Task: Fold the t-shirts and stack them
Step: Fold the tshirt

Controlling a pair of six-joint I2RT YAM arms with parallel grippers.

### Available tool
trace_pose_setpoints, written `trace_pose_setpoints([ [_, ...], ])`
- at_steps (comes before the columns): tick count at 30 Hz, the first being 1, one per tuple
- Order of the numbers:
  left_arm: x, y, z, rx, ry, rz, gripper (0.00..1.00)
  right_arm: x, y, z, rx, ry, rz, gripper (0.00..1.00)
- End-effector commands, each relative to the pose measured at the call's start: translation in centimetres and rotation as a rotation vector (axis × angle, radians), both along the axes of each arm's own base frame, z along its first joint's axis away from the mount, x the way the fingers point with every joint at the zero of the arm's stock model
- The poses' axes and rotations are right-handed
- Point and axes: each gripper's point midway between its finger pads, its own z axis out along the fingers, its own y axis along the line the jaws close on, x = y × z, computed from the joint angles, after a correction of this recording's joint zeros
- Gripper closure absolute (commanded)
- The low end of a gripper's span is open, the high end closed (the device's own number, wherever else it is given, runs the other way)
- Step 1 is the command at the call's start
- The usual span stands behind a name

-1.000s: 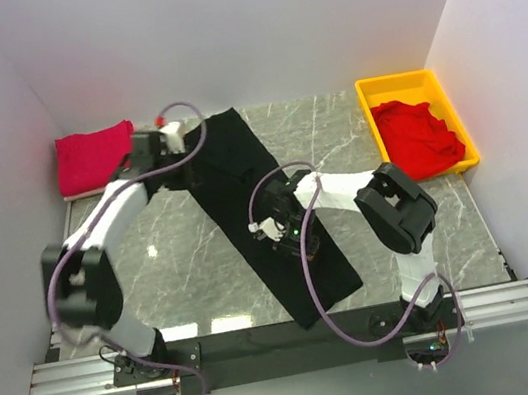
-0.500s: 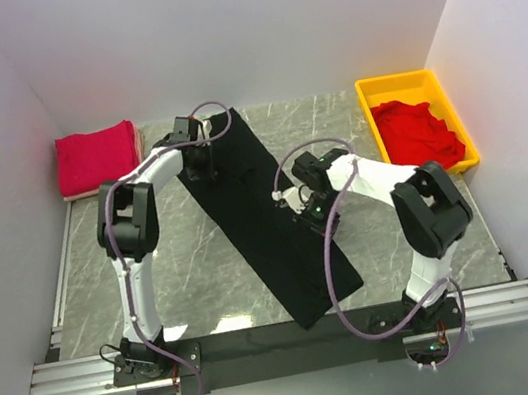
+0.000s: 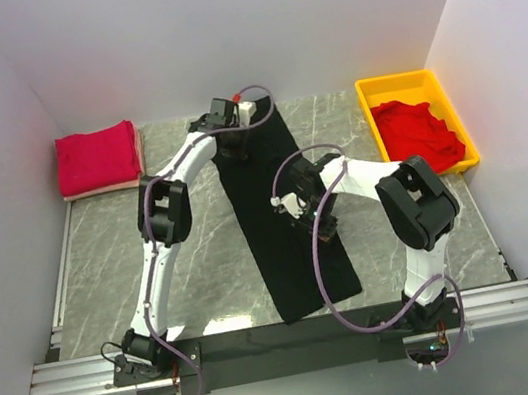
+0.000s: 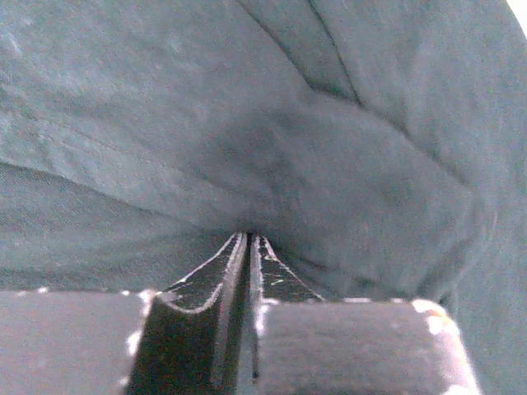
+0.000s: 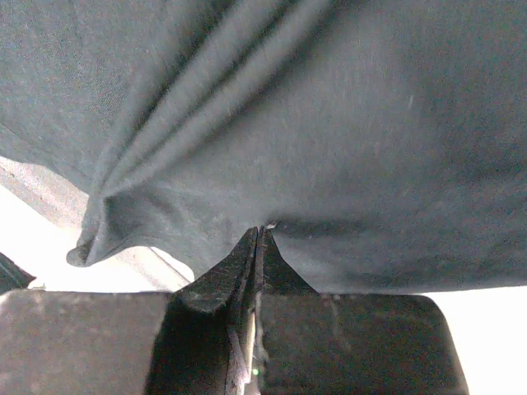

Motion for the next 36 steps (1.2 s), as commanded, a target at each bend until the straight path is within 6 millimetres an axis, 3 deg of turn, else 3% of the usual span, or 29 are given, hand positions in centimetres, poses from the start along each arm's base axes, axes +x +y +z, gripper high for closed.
trace_pose_setpoints([
  [1,-1.6,-2.1,1.2,-0.018,-0.012,-0.15,0.84,0.2,0.0,0.6,0.027,-0.036,0.01,0.99],
  [3,-1.4,-1.5,2.3,-0.022,-0.053,-0.136,0.79,-0.4,0.2,-0.2,0.027,0.011,0.004,0.99],
  [4,-1.2,-1.3,5.0,-0.044,-0.093,-0.127,0.73,-0.6,0.4,-0.4,0.027,0.03,-0.002,0.99],
  [6,-1.2,0.1,6.7,-0.106,-0.085,-0.11,0.7,-1.3,1.0,-1.1,0.024,0.066,-0.002,0.99],
  [7,-1.3,0.4,9.0,-0.166,-0.085,-0.077,0.68,-1.5,1.5,-1.3,0.037,0.079,-0.011,0.99],
  [8,-1.1,1.8,10.0,-0.207,-0.075,-0.056,0.66,-1.8,2.0,-1.4,0.044,0.09,-0.006,0.99],
  [10,-1.5,3.1,11.6,-0.245,-0.062,-0.017,0.63,-2.5,2.6,-2.0,0.048,0.122,-0.018,0.99],
  [12,-2.1,5.0,11.2,-0.236,-0.032,0.022,0.62,-3.0,4.0,-2.0,0.076,0.144,-0.012,0.99],
  [14,-2.6,6.5,12.1,-0.226,-0.04,0.041,0.62,-3.4,5.2,-2.1,0.1,0.166,-0.019,0.99],
  [15,-3.4,7.1,11.2,-0.216,-0.011,0.051,0.62,-3.7,6.1,-2.3,0.105,0.179,-0.004,0.99],
  [16,-3.7,7.5,11.9,-0.22,-0.017,0.054,0.62,-3.9,6.7,-2.3,0.111,0.192,-0.009,0.99],
  [18,-5.0,8.2,11.0,-0.222,0.027,0.06,0.62,-4.3,8.3,-2.3,0.136,0.213,0.004,0.99],
  [23,-7.7,7.3,10.2,-0.282,0.103,0.042,0.63,-4.4,9.9,-1.3,0.16,0.228,0.026,0.99],
  [27,-10.0,5.5,7.2,-0.29,0.199,0.022,0.66,-4.5,8.1,1.1,0.161,0.19,0.05,0.99],
  [30,-10.4,3.8,5.9,-0.292,0.222,0.004,0.67,-4.4,6.2,2.7,0.16,0.167,0.059,0.99],
  [33,-10.2,2.6,4.5,-0.273,0.245,0.001,0.68,-2.8,4.9,3.1,0.152,0.12,0.024,0.98],
  [34,-10.1,2.6,3.2,-0.262,0.267,0.015,0.69,-2.3,4.7,2.9,0.146,0.117,0.007,0.98],
  [36,-9.6,2.8,2.4,-0.238,0.282,0.035,0.7,-0.7,4.4,1.9,0.118,0.108,-0.03,0.98],
])
